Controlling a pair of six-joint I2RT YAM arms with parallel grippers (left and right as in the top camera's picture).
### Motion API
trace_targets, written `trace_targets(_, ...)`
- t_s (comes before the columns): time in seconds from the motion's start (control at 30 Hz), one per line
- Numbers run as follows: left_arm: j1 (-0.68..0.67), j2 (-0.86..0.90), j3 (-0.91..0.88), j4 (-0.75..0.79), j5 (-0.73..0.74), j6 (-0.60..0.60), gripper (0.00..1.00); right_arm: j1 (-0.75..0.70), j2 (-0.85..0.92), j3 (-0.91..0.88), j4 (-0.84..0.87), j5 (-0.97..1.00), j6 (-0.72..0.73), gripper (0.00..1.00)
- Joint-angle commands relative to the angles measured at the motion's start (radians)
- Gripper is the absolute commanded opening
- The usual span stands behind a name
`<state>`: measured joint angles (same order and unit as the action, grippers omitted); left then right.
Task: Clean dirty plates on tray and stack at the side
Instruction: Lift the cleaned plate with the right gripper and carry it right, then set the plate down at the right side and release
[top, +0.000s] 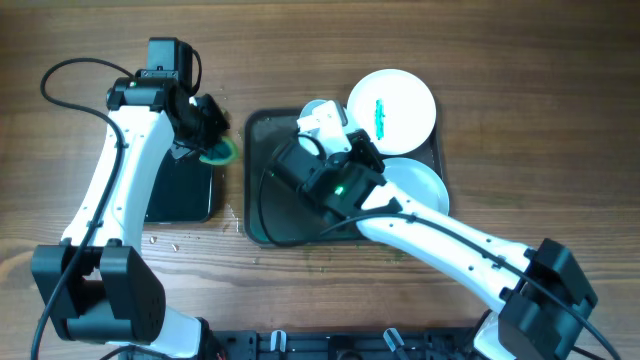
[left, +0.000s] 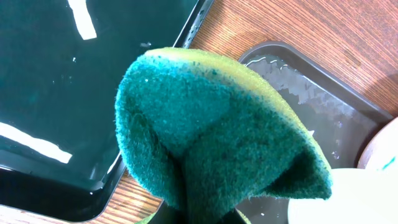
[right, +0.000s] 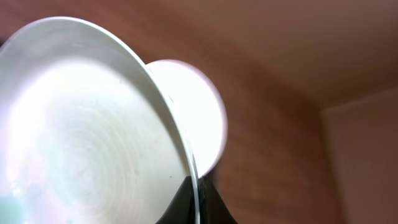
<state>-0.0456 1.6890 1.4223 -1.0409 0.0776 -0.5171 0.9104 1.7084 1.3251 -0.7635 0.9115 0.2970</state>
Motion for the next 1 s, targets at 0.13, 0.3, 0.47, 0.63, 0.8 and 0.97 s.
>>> trace_targets(0.13,0.002,-0.012,0.011,-0.001,0.016,0.016,0.04,-0.297,-0.084,0.015,-0.002,-0.782,0.072,0.04)
trace_targets(0.3,-0.019,-0.012,0.011,-0.017,0.015,0.016,0.04,-0.566,-0.084,0.015,-0.005,-1.151,0.069,0.04)
trace_targets(0.47,-0.129,-0.012,0.011,-0.016,-0.017,0.016,0.04,-0.916,-0.083,0.006,-0.164,-1.118,0.13,0.04)
trace_targets(0.63,-0.19,-0.012,0.011,-0.011,-0.071,0.015,0.04,-1.227,-0.081,-0.08,-0.12,-0.973,0.044,0.04)
trace_targets(0.8,-0.19,-0.011,0.011,0.008,-0.071,0.013,0.04,-1.278,-0.076,-0.241,0.077,-0.809,0.044,0.04)
trace_targets(0.97,-0.19,-0.011,0.011,0.008,-0.071,0.016,0.04,-1.278,-0.076,-0.291,0.171,-0.799,0.047,0.43)
